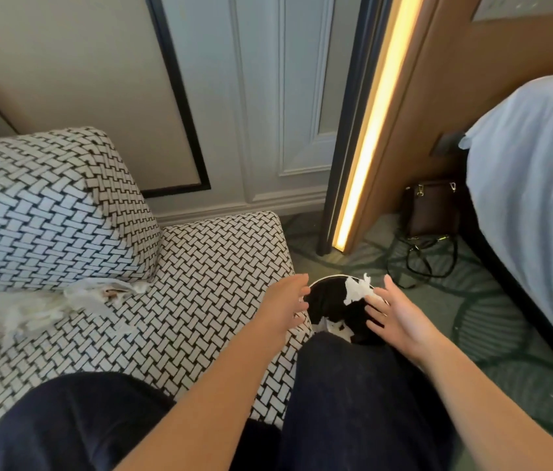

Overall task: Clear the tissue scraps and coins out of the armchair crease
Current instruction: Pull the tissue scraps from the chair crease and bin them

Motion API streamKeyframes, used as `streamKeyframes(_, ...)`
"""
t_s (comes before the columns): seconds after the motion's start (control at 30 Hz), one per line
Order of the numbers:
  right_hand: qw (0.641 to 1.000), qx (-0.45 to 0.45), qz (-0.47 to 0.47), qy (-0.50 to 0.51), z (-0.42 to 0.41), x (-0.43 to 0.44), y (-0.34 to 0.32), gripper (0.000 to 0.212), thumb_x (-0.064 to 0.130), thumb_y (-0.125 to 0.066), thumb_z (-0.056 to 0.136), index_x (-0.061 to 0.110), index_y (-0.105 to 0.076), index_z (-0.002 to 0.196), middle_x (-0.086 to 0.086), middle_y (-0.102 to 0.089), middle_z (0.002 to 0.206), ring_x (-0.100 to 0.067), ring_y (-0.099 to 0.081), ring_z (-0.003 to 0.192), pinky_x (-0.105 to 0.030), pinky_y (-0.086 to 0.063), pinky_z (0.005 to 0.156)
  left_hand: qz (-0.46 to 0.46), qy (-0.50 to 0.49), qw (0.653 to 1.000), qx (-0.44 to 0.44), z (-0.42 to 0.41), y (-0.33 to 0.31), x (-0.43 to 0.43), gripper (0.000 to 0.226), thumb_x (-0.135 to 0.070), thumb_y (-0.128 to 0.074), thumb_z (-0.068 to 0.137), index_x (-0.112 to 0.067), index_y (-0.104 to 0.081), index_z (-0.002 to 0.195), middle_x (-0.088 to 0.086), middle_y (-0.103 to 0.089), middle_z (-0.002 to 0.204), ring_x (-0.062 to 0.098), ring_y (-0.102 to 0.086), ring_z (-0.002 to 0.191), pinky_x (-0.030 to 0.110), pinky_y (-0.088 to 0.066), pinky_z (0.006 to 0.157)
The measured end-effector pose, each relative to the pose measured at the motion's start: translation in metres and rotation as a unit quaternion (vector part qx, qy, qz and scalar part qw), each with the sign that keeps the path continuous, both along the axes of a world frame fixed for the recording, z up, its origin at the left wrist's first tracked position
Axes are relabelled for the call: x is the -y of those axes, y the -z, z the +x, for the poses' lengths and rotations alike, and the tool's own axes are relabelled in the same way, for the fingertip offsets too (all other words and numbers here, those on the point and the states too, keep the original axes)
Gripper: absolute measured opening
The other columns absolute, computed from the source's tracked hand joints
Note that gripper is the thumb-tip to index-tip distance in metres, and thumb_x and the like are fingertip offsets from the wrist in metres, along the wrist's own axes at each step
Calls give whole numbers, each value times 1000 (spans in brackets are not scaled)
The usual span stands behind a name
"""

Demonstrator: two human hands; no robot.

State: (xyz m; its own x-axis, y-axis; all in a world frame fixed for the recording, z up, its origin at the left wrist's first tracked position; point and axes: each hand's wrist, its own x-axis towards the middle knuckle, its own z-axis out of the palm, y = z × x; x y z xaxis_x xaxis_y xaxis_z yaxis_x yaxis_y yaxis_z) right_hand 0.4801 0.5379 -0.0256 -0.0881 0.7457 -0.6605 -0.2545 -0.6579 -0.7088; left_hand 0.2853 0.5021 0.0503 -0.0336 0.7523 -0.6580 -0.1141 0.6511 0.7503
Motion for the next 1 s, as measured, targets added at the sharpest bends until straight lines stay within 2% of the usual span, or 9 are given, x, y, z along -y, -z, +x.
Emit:
streamKeyframes(0.2,999,14,30,-37,-16,-1,-34,70,51,-42,94,13,-22,150,-10,-25,155,-26,-27,141,-42,-24,115,35,-23,999,23,-27,-22,22,36,-28,-45,99,-16,-49,133,1,-63,120,18,-59,108,39,-45,100)
streamKeyframes(0.37,990,59,100,-83,-52,8,-82,57,44,-42,97,12,-35,144,-8,-47,142,-25,-46,128,-39,-32,110,93,-58,994,25,-67,-51,53,31,-30,-49,97,-19,-56,125,-3,-66,110,16,-62,103,39,-46,98)
streamKeyframes(0.53,966,123,177,-146,-122,36,-139,38,26,-48,98,11,-49,133,-5,-62,120,-20,-60,108,-34,-43,99,189,-87,978,5,-121,-91,97,31,-35,-51,94,-20,-59,120,-4,-69,108,15,-64,101,34,-48,92)
streamKeyframes(0.6,950,141,214,-177,-155,53,-159,35,23,-52,96,11,-53,129,-4,-66,114,-17,-64,103,-31,-48,94,226,-104,969,-12,-146,-104,120,31,-36,-51,94,-21,-61,119,-5,-71,106,15,-65,100,35,-49,92)
streamKeyframes(0.7,921,142,279,-234,-202,80,-179,25,23,-56,94,19,-60,118,1,-69,107,-14,-67,98,-32,-49,96,265,-134,954,-43,-184,-117,158,26,-32,-49,94,-21,-64,113,-3,-72,104,19,-66,100,38,-48,94)
streamKeyframes(0.8,887,114,323,-310,-259,116,-191,18,26,-55,94,24,-64,109,6,-72,100,-10,-69,93,-29,-50,92,270,-187,939,-97,-226,-118,209,23,-29,-47,95,-23,-65,110,-4,-72,103,18,-66,99,38,-47,95)
streamKeyframes(1.0,823,66,364,-431,-361,194,-176,16,22,-55,93,19,-66,105,5,-73,96,-9,-69,90,-24,-52,87,227,-311,904,-185,-293,-96,311,23,-33,-49,94,-28,-64,109,-8,-72,102,15,-66,99,41,-45,97)
